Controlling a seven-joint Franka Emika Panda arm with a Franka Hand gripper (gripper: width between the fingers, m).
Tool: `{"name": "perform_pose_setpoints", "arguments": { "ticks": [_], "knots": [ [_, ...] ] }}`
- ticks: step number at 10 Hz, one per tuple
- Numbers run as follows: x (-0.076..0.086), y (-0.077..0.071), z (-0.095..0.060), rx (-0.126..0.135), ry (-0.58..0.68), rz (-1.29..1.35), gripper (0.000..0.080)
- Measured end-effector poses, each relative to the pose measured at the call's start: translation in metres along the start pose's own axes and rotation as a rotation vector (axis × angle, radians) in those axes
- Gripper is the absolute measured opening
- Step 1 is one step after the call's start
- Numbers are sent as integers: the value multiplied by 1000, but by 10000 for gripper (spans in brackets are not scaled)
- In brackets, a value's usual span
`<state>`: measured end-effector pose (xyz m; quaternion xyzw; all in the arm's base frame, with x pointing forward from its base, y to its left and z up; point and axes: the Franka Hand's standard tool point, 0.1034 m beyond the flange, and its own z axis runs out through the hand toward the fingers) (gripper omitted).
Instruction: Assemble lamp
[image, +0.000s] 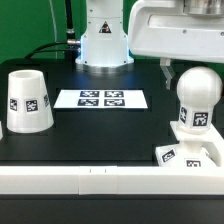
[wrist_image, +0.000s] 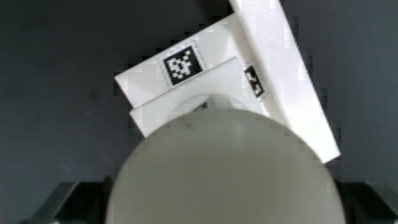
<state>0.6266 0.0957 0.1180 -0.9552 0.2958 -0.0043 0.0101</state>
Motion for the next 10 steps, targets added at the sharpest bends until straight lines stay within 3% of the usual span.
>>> {"name": "perform_pose_setpoints", "arguments": {
  "ticks": [2, 5, 10],
  "knots": [
    [0, -1, 0, 11, 0, 136, 578],
    [1, 3, 1, 81, 13, 434, 578],
    [0, 0, 1, 147, -81, 823, 578]
  ]
}}
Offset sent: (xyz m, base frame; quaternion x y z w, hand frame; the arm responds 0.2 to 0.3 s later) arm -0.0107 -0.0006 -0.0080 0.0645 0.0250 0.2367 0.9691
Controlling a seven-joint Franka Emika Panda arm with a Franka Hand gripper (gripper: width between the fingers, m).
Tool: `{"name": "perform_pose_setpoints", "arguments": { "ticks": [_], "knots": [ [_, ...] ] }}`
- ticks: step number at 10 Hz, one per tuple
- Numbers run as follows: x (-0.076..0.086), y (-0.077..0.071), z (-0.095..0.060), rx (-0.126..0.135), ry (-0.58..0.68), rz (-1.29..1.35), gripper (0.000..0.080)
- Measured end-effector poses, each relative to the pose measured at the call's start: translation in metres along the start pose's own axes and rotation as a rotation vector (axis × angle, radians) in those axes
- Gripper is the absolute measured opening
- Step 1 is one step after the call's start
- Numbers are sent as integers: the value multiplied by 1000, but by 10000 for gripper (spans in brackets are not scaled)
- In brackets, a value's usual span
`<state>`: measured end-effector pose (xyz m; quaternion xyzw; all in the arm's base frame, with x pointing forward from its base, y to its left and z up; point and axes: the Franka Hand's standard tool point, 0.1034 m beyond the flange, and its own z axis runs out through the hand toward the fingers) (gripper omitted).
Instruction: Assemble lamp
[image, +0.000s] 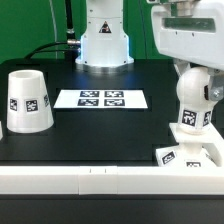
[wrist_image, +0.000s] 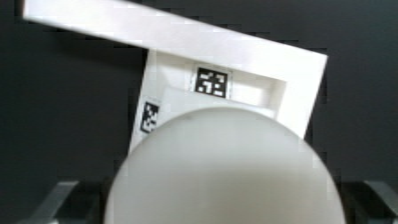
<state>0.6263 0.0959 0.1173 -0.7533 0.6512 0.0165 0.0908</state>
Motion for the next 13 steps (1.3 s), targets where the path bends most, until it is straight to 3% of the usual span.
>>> {"name": "perform_pose_setpoints", "arguments": {
  "ticks": [2, 3, 6, 12, 13],
  "knots": [
    [0, 2, 1, -15, -1, -74, 578],
    [0, 3, 2, -41, -11, -158, 682],
    [-2, -1, -1, -63, -20, -389, 698],
    [0, -2, -2, -53, -32, -848, 698],
    [2, -2, -2, -63, -22, -978, 698]
  ]
}}
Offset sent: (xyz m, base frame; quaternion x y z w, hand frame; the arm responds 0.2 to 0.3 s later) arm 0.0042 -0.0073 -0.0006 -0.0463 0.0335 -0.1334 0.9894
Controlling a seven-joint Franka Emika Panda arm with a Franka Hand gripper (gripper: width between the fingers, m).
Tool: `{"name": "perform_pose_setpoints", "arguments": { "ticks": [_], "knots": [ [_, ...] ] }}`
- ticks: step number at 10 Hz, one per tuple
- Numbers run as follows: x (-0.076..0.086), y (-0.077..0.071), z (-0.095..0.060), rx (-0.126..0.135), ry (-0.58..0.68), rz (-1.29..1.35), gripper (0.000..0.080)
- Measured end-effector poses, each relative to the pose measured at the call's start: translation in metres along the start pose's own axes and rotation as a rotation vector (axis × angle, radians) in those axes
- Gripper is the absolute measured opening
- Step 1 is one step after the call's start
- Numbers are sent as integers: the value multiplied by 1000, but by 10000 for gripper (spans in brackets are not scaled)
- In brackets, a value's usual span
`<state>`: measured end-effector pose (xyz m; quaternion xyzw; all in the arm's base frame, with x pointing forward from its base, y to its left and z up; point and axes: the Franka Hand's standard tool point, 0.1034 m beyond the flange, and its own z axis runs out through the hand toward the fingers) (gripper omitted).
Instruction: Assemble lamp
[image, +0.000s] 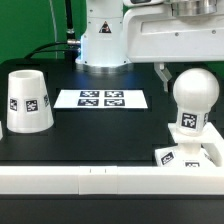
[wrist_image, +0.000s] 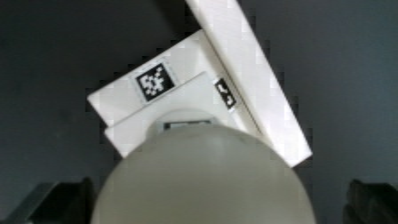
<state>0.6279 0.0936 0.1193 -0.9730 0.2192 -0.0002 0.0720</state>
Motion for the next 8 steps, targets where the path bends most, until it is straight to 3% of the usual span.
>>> {"name": "perform_pose_setpoints", "arguments": {
  "ticks": [3, 8],
  "knots": [
    [3, 3, -1, -43, 17, -353, 698],
    [5, 7, -1, -51, 9, -710, 698]
  ]
}}
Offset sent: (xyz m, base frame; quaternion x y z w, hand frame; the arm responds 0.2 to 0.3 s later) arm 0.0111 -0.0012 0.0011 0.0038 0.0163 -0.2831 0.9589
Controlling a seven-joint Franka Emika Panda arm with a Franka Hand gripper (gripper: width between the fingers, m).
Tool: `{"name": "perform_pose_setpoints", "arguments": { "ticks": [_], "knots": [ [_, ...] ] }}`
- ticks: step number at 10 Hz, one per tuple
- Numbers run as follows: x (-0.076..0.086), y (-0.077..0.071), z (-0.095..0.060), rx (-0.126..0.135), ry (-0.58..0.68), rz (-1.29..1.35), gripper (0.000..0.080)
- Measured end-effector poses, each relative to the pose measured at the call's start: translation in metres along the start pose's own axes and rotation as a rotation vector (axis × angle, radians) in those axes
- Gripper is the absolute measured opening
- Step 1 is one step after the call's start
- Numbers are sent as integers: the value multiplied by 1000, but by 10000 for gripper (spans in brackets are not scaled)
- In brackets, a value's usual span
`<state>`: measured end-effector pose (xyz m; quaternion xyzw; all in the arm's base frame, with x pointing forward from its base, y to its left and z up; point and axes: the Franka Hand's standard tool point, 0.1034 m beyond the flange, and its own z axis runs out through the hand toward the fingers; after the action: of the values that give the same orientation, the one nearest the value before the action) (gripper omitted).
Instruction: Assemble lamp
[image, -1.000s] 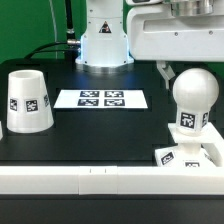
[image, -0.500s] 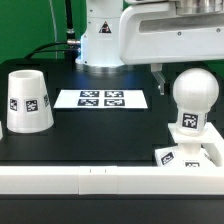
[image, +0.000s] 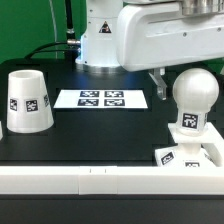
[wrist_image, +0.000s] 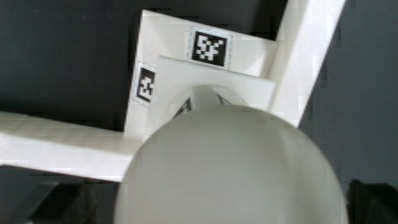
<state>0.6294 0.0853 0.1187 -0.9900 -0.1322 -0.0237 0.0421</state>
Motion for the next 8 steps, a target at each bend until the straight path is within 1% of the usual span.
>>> {"name": "perform_pose_setpoints", "arguments": {
  "ticks": [1, 3, 4, 7, 8],
  "knots": [
    [0, 1, 0, -5, -2, -72, 698],
    [0, 2, 0, -6, -2, -167, 698],
    [-1, 4, 0, -22, -8, -295, 698],
    [-1, 3, 0, -48, -23, -521, 698],
    [0, 4, 0, -61, -25, -628, 698]
  ]
}}
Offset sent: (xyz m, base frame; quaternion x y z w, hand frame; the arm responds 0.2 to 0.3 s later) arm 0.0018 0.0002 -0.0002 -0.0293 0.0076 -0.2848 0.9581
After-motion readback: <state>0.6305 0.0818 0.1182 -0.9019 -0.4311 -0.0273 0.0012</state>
